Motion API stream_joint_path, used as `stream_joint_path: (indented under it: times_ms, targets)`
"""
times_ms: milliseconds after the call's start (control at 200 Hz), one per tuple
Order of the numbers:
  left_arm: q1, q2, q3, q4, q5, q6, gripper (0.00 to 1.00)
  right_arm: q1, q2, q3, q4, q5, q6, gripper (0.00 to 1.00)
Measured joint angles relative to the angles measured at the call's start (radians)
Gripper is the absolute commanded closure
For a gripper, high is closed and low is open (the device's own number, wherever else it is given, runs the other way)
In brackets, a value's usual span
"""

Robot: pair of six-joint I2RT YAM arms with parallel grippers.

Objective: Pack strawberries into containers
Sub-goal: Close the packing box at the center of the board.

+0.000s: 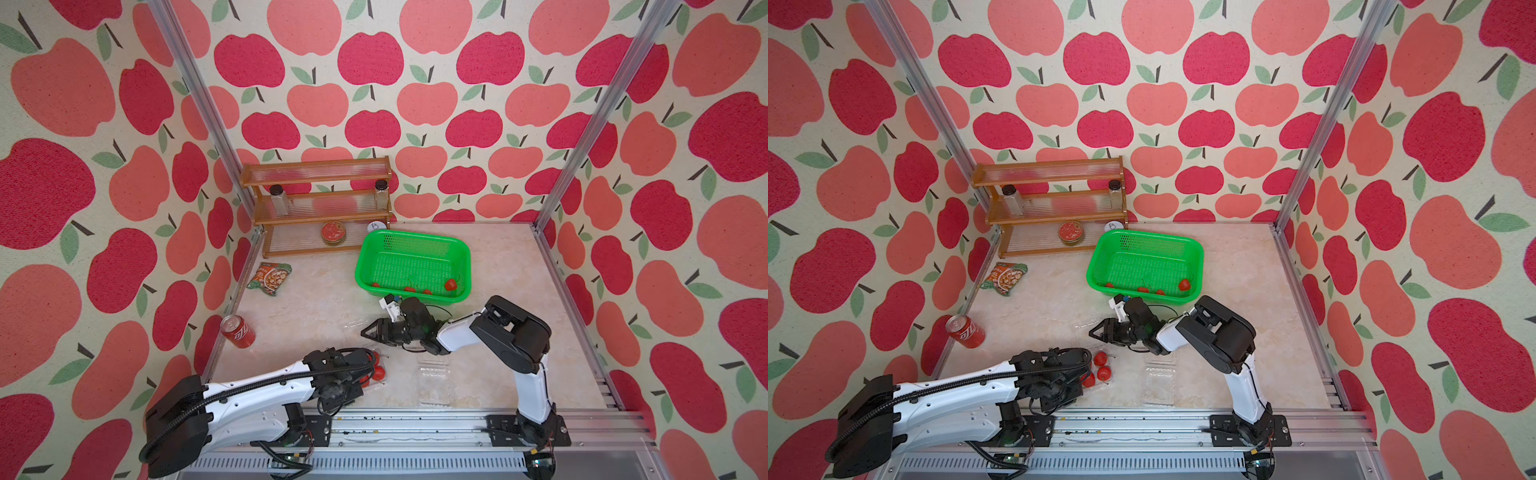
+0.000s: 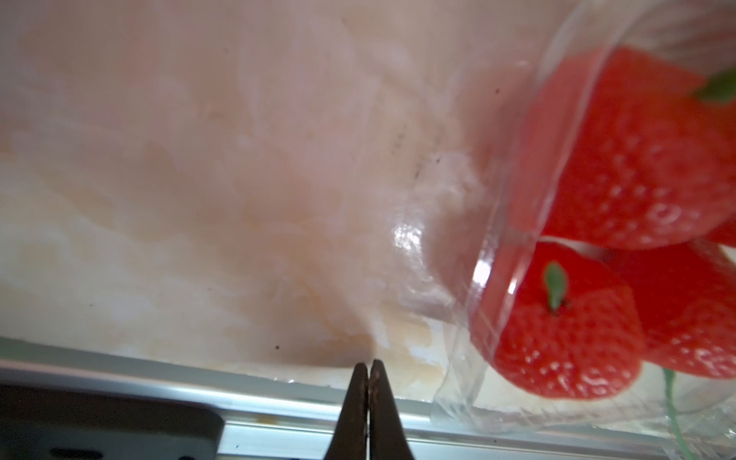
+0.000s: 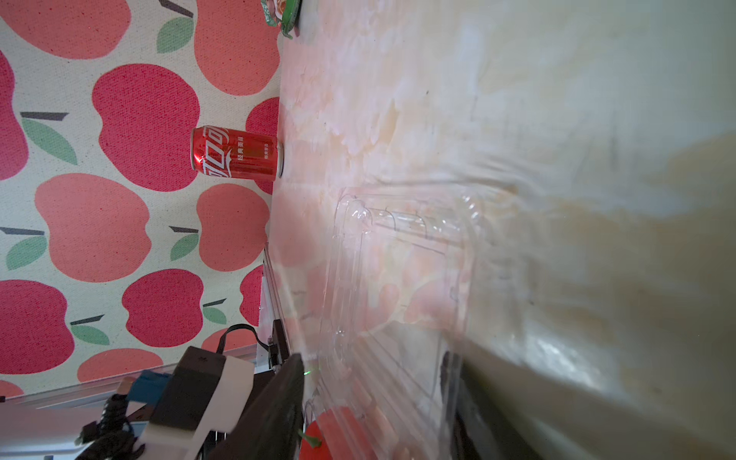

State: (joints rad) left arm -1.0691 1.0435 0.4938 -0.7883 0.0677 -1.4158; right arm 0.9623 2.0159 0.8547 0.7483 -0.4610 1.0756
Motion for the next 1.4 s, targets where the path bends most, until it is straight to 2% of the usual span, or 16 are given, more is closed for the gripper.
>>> stream_joint_path:
  times_ms: [165, 320, 480, 585, 710, 865, 1191, 1211, 1256, 1356, 1401]
  targets:
    - [0.011, -0.026, 0.005, -0.015, -0.020, 0.000, 1.00, 0.004, -0.016, -0.009, 0.000, 0.012, -0.016, 0.42]
    - [0.061, -0.135, 0.011, -0.064, -0.038, 0.004, 1.00, 0.006, -0.016, -0.009, 0.008, 0.014, -0.032, 0.41]
    - [0.142, -0.257, 0.016, -0.125, -0.061, 0.023, 1.00, 0.006, -0.016, -0.010, 0.039, 0.014, -0.045, 0.40]
    - [0.226, -0.297, 0.019, -0.148, -0.064, 0.052, 1.00, 0.006, -0.017, -0.010, 0.052, 0.014, -0.053, 0.40]
    - [0.332, -0.288, 0.037, -0.151, -0.061, 0.101, 1.00, 0.006, -0.017, -0.010, 0.064, 0.009, -0.057, 0.40]
    - [0.444, -0.215, 0.089, -0.135, -0.059, 0.177, 1.00, 0.006, -0.017, -0.009, 0.072, 0.001, -0.069, 0.40]
    - [0.616, -0.124, 0.121, -0.015, -0.053, 0.285, 1.00, 0.006, -0.029, -0.009, 0.074, -0.017, -0.092, 0.40]
    - [0.624, -0.117, 0.121, -0.007, -0.051, 0.290, 0.96, 0.006, -0.030, -0.009, 0.074, -0.018, -0.092, 0.40]
    - [0.640, -0.097, 0.122, 0.011, -0.045, 0.305, 0.81, 0.006, -0.033, -0.009, 0.074, -0.023, -0.096, 0.40]
    - [0.665, -0.054, 0.131, 0.046, -0.033, 0.333, 0.78, 0.006, -0.039, -0.009, 0.074, -0.032, -0.105, 0.41]
    - [0.675, -0.047, 0.134, 0.060, -0.029, 0.343, 0.71, 0.006, -0.042, -0.009, 0.075, -0.038, -0.106, 0.40]
